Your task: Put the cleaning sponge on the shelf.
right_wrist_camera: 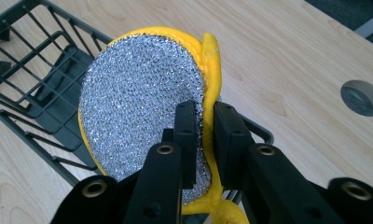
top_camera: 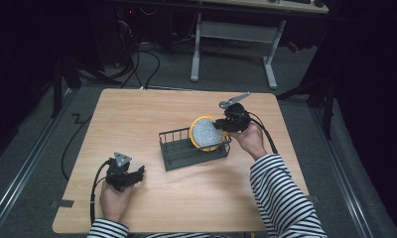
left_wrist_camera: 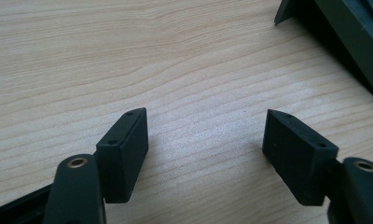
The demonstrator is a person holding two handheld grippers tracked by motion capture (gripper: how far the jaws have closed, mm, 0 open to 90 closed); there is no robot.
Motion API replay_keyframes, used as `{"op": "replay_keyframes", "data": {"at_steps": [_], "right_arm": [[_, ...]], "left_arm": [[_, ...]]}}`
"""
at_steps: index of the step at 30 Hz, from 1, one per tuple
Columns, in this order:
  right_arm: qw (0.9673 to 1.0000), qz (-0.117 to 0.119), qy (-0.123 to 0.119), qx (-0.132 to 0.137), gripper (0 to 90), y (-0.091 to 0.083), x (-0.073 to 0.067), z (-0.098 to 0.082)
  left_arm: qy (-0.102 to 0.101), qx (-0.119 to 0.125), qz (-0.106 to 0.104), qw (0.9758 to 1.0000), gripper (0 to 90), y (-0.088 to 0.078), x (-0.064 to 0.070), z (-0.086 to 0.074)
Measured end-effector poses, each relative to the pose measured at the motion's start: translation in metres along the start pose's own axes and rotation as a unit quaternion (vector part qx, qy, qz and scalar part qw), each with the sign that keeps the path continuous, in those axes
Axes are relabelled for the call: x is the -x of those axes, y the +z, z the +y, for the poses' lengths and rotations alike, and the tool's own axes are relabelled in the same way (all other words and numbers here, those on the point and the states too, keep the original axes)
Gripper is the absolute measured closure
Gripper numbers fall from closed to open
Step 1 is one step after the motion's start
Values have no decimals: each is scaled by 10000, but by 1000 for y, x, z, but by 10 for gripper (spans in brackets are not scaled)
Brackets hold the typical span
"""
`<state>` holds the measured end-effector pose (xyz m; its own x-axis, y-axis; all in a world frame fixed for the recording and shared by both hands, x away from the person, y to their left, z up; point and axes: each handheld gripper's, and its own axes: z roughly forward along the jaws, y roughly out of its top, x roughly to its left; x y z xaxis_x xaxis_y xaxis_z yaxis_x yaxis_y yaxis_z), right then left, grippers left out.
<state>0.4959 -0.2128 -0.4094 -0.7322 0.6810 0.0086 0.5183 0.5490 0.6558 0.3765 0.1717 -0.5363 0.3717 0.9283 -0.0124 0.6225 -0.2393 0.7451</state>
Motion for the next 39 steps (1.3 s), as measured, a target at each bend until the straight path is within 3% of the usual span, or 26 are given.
{"op": "replay_keyframes", "data": {"at_steps": [9, 17, 22, 28, 30, 34, 39], "right_arm": [[9999, 82, 46, -100, 798, 2, -2, -4], [9998, -31, 162, 131, 557, -5, -2, -4], [9985, -185, 354, 377, 496, -22, -2, -8], [9947, -319, 675, 703, 492, -52, 1, -31], [9939, -363, 735, 731, 494, -60, 1, -40], [9921, -717, 742, 719, 497, -76, 0, -63], [9892, -819, 957, 754, 498, -88, 2, -89]], "left_arm": [[1, -1, -1, 10000, 318, 0, 0, 0], [-1, 0, 0, 10000, 319, 0, 0, 0], [0, 0, -1, 10000, 319, 0, 0, 0], [-1, 0, -1, 10000, 319, 0, 0, 0], [0, 0, -2, 10000, 319, 0, 0, 0], [1, 0, -5, 10000, 317, 0, 0, 0], [5, -3, -7, 10000, 315, 0, 0, 0]]}}
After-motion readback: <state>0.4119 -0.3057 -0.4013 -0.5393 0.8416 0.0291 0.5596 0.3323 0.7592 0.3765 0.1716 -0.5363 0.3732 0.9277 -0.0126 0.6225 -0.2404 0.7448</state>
